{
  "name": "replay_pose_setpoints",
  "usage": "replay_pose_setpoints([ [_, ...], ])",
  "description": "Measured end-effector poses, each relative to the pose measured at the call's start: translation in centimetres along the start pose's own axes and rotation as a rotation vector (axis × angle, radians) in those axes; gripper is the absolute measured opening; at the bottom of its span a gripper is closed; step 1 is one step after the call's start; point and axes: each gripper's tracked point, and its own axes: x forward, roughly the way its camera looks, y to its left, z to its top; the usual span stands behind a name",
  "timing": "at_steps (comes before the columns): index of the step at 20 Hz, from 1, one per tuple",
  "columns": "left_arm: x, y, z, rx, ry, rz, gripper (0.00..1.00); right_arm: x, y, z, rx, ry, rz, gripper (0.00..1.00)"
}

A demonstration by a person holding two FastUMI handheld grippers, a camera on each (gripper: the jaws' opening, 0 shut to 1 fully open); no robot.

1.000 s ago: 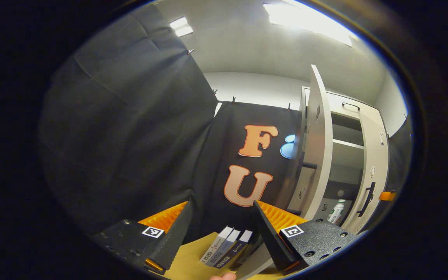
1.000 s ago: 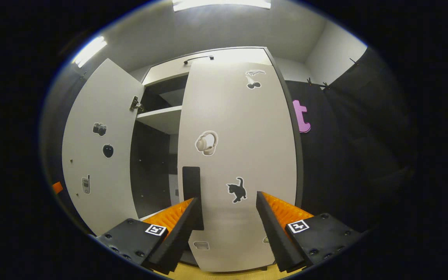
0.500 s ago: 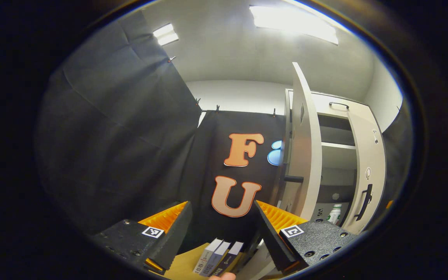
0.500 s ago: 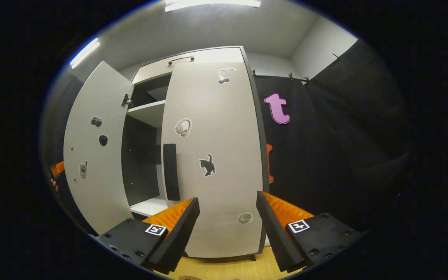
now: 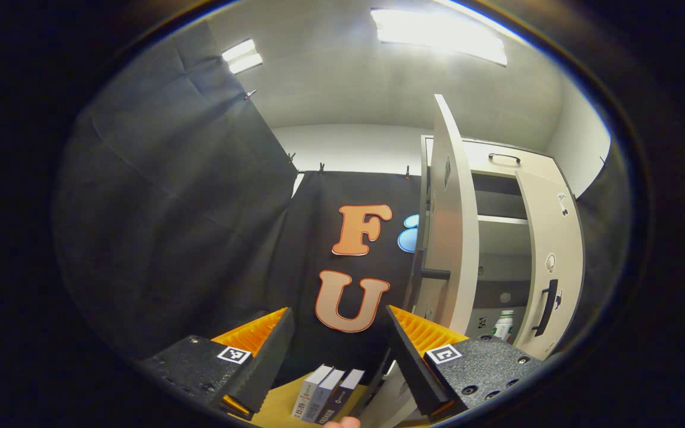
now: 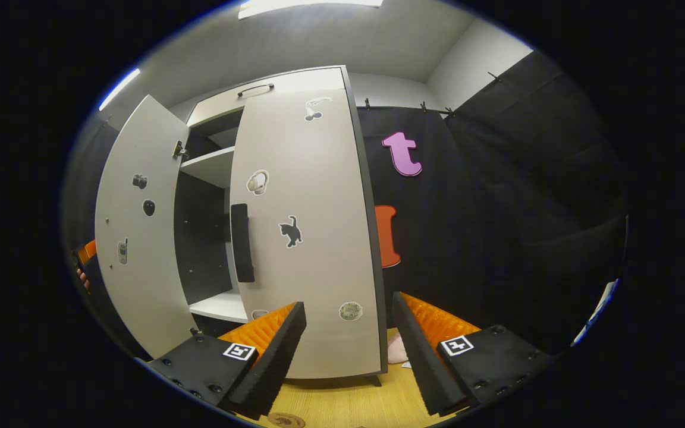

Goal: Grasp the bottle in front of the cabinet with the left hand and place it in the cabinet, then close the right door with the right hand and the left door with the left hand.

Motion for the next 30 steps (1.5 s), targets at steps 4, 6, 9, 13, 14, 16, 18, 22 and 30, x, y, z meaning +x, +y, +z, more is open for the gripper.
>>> replay_pose_setpoints([
  [4, -0.5, -1.6, -0.1, -0.061, 0.013, -0.036, 0.92, -0.5, -1.1, -0.1, 0.002, 0.012, -0.016, 0.97],
  [6, -0.7, -3.1, -0.1, -0.065, 0.015, -0.059, 0.92, -0.8, -1.5, -0.1, -0.002, 0.017, -0.022, 0.97],
  [9, -1.4, -4.7, -0.3, -0.042, 0.011, -0.071, 0.92, -1.6, -2.0, 0.0, -0.011, 0.019, -0.034, 0.97],
  [13, -1.9, -7.0, -0.7, -0.049, 0.016, -0.113, 0.92, -2.5, -2.6, 0.1, -0.016, 0.025, -0.052, 0.97],
  [14, -1.9, -7.8, -1.0, -0.070, 0.027, -0.137, 0.92, -2.5, -2.7, 0.2, -0.017, 0.024, -0.057, 0.97],
  [16, -1.7, -9.3, -1.5, -0.115, 0.050, -0.183, 0.92, -2.8, -2.8, 0.5, -0.014, 0.016, -0.064, 0.97],
  [18, -1.5, -10.2, -2.2, -0.142, 0.069, -0.227, 0.92, -3.0, -2.7, 0.7, -0.007, 0.013, -0.065, 0.97],
  [22, -0.9, -13.2, -2.7, -0.099, 0.096, -0.306, 0.93, -3.3, -2.7, 0.4, -0.004, 0.017, -0.071, 0.97],
  [30, -0.9, -16.2, -3.3, -0.099, 0.095, -0.376, 0.93, -4.2, -3.8, 0.7, -0.011, 0.004, -0.111, 0.97],
])
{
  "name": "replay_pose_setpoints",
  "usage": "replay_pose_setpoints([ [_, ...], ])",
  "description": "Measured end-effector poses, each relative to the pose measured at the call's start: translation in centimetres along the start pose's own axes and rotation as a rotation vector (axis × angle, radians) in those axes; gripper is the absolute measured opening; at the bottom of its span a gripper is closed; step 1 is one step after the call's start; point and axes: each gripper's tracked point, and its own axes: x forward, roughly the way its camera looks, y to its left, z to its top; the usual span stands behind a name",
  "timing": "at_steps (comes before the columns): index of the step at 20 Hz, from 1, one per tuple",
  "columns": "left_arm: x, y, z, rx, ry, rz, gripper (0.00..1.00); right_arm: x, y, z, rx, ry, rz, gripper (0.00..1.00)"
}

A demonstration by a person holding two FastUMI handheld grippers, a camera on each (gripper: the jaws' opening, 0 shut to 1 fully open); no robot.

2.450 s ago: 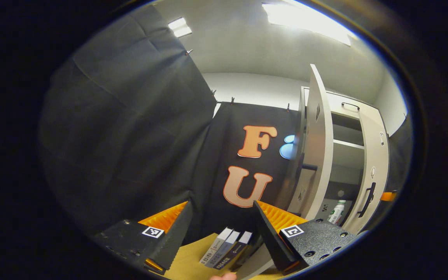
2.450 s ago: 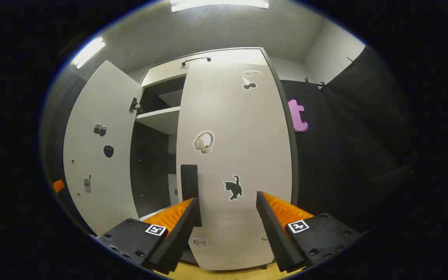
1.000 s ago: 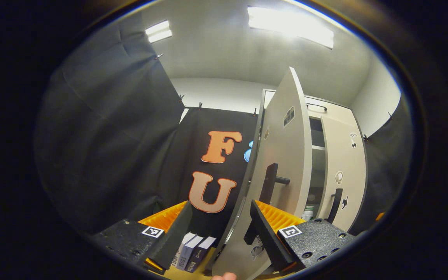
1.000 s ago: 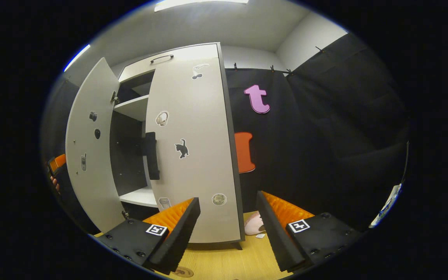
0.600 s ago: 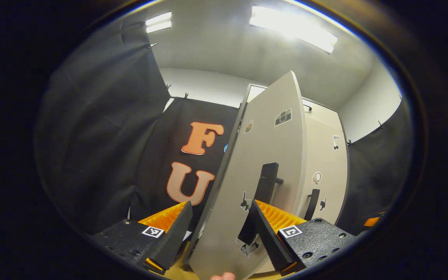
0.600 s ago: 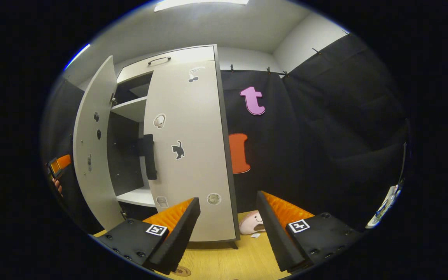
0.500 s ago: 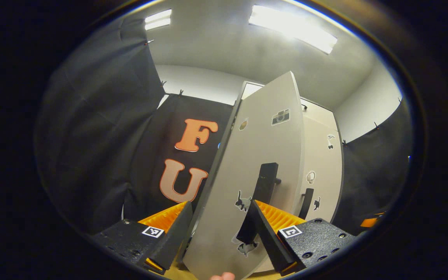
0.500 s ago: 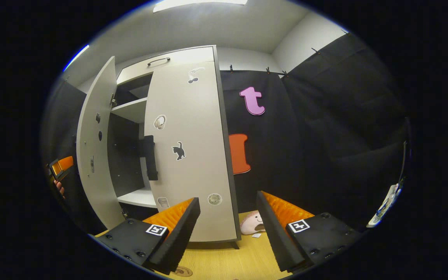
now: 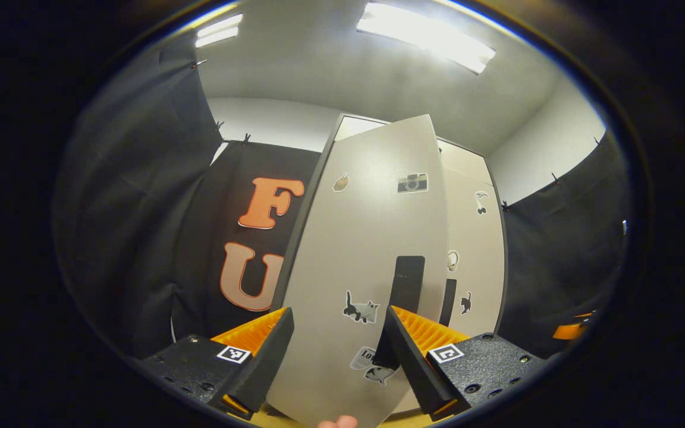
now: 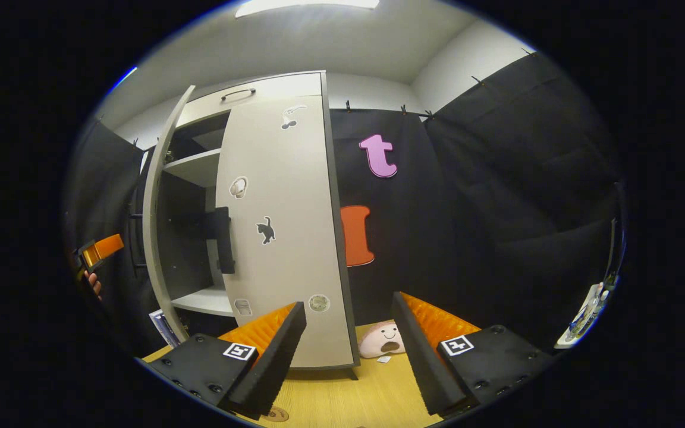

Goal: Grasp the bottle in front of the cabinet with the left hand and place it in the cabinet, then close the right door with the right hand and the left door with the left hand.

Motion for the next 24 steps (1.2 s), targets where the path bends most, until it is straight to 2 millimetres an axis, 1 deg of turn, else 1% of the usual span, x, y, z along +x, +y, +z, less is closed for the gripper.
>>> replay_pose_setpoints([
  [9, 3.7, -3.0, -4.8, -0.060, 0.101, -0.060, 0.94, -0.3, -1.6, 0.1, 0.003, 0.003, -0.037, 0.97],
  [14, 5.0, -3.8, -5.6, -0.051, 0.111, -0.076, 0.94, -0.2, -2.6, 0.4, 0.002, -0.003, -0.055, 0.97],
  [19, 7.1, -4.7, -6.9, -0.011, 0.124, -0.087, 0.94, 0.1, -3.3, 0.0, 0.008, 0.004, -0.064, 0.97],
  [22, 7.5, -5.0, -7.2, 0.000, 0.134, -0.081, 0.94, 0.1, -3.9, -0.2, 0.009, 0.010, -0.073, 0.97],
  [24, 8.1, -5.1, -7.7, 0.005, 0.136, -0.076, 0.94, 0.1, -4.3, -0.2, 0.012, 0.008, -0.081, 0.97],
])
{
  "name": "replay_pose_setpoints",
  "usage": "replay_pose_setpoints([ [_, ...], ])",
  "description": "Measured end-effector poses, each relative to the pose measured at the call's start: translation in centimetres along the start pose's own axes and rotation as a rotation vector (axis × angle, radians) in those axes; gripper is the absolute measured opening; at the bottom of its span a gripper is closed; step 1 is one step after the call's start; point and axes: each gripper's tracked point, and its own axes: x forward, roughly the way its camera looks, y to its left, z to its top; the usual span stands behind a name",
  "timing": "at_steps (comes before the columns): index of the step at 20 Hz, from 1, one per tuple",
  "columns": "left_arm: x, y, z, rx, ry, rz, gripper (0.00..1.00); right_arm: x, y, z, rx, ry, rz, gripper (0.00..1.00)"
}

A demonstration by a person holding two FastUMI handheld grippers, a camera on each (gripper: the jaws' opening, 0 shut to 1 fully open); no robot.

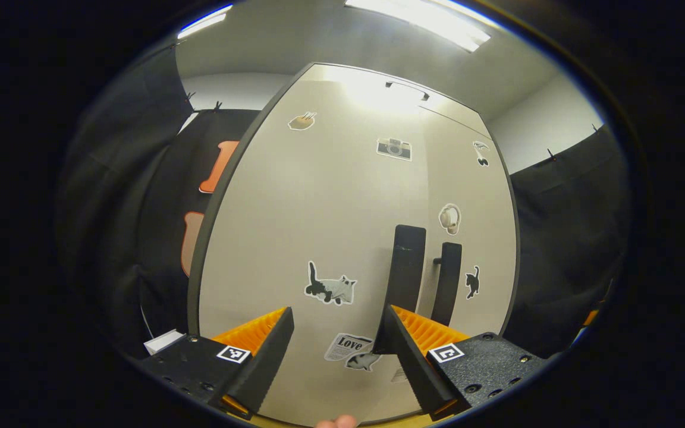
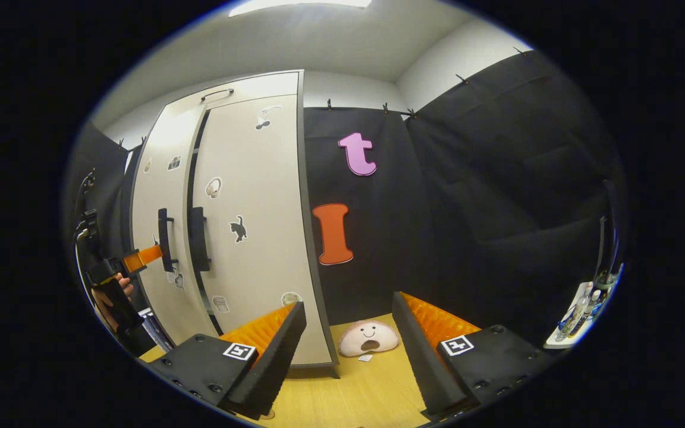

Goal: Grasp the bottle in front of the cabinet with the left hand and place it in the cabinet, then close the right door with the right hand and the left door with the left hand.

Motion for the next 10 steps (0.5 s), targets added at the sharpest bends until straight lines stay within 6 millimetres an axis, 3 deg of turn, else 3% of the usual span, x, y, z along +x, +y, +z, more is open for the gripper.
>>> replay_pose_setpoints([
  [10, 1.4, 0.2, -0.4, -0.013, 0.010, 0.011, 0.94, -0.3, 0.8, 0.6, 0.008, -0.011, 0.030, 0.97],
])
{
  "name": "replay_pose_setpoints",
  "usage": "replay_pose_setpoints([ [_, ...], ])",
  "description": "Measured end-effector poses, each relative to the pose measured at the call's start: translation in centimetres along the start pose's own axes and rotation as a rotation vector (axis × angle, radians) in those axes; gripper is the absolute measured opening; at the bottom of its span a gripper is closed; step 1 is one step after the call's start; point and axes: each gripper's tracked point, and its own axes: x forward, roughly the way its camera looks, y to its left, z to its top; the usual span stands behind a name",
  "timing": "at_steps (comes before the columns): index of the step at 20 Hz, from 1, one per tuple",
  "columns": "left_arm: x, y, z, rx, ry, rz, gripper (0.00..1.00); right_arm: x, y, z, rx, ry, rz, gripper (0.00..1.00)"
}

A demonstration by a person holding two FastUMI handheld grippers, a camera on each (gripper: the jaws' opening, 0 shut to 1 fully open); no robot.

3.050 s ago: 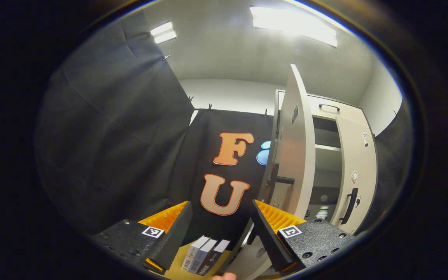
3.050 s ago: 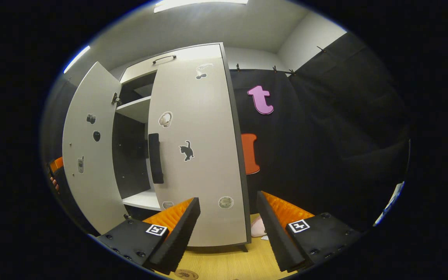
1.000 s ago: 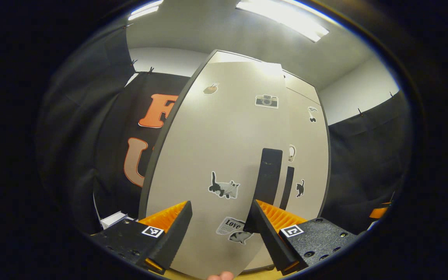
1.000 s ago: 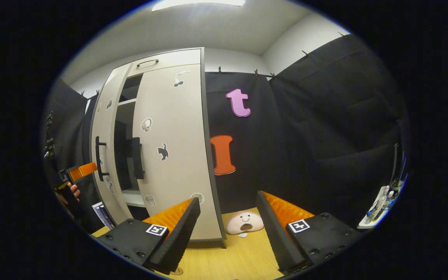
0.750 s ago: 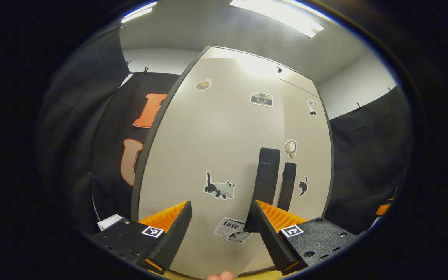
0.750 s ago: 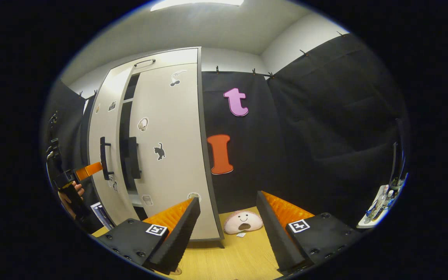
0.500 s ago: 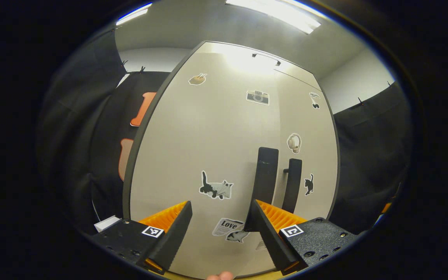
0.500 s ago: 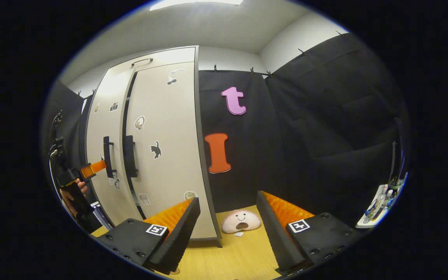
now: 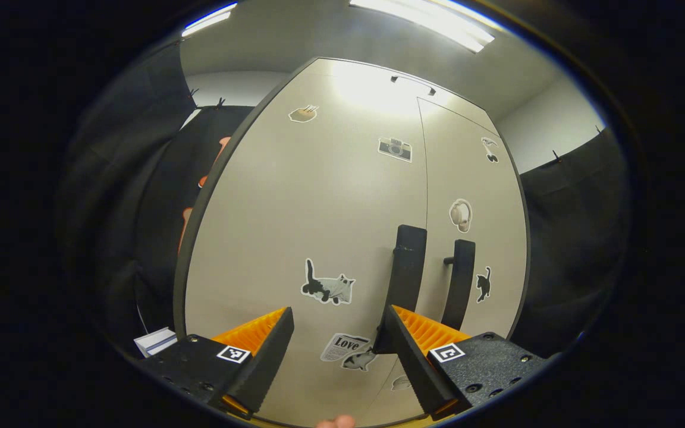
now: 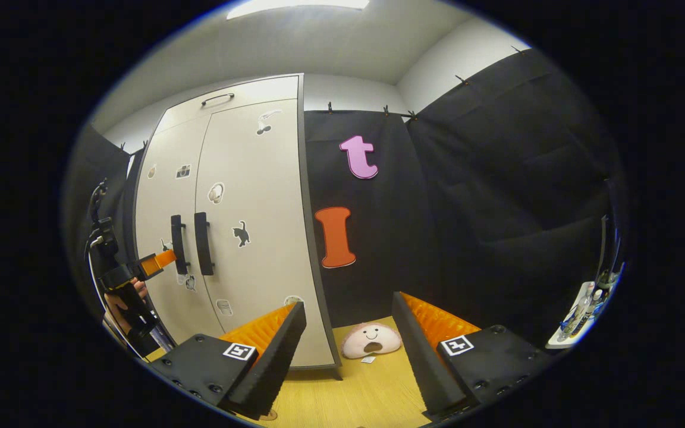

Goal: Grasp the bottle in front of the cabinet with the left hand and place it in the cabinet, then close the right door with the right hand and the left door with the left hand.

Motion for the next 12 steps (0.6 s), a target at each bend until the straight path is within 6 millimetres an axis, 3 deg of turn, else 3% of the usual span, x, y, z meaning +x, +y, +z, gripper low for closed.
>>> replay_pose_setpoints([
  [4, -1.8, 0.7, 1.0, 0.009, 0.008, 0.019, 0.94, -0.4, 0.8, 0.1, 0.000, 0.002, 0.030, 0.97],
  [12, -10.0, 2.8, 3.8, 0.059, -0.032, 0.053, 0.94, 0.1, 3.4, -0.8, 0.004, 0.022, 0.113, 0.97],
])
